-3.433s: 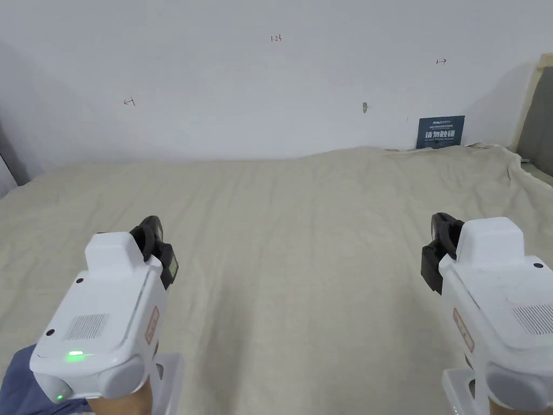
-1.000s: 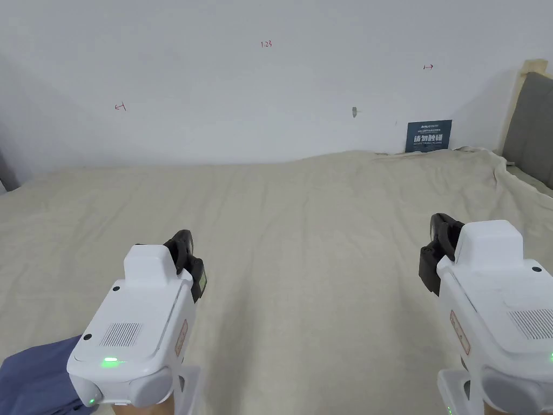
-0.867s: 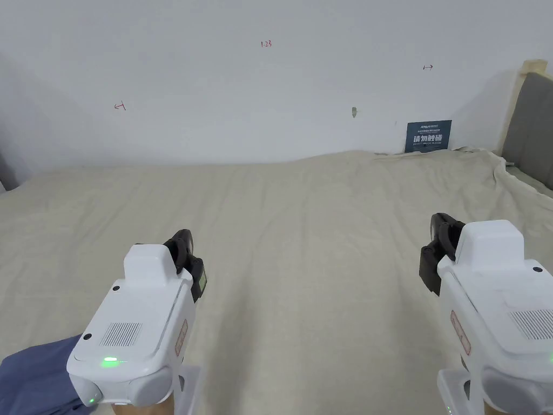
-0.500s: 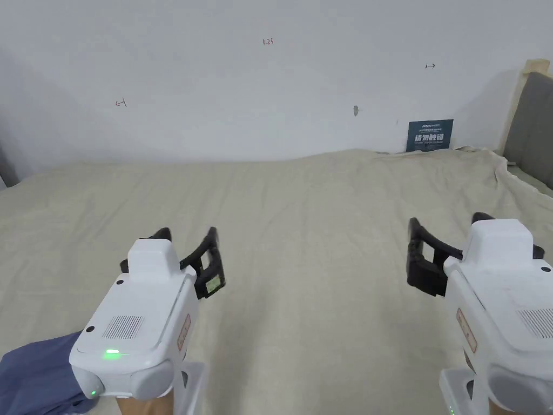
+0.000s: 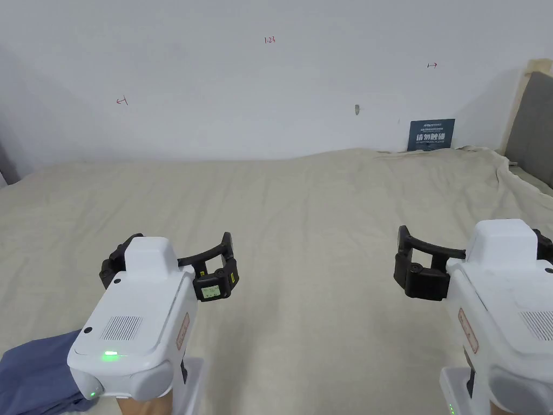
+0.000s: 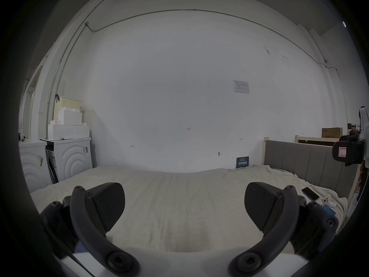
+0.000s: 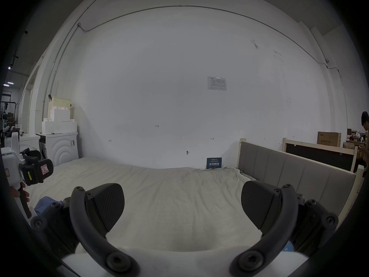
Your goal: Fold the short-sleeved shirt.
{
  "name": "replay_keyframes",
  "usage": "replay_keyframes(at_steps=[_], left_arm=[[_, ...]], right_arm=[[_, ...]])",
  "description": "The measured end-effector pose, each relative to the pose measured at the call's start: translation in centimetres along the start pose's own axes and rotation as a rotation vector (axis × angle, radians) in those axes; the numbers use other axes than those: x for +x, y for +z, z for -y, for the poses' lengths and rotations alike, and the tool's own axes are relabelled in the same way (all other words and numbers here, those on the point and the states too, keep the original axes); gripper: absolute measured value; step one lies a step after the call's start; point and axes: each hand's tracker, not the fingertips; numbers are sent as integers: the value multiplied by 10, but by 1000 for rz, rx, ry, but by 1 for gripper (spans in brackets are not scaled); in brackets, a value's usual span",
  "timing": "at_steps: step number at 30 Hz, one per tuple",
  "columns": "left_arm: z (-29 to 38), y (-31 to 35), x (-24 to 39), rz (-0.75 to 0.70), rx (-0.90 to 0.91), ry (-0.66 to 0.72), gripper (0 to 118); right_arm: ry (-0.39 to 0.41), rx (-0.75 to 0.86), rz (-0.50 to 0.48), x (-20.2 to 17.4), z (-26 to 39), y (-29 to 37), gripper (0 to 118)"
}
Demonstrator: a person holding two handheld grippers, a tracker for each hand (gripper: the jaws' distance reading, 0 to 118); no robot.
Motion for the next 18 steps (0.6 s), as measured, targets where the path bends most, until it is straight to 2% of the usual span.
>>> replay_keyframes(at_steps=[18], left_arm=[[-1,1,0,-2,9,-8,118]], right_arm=[[-1,18,-4,-2,-3,2,118]])
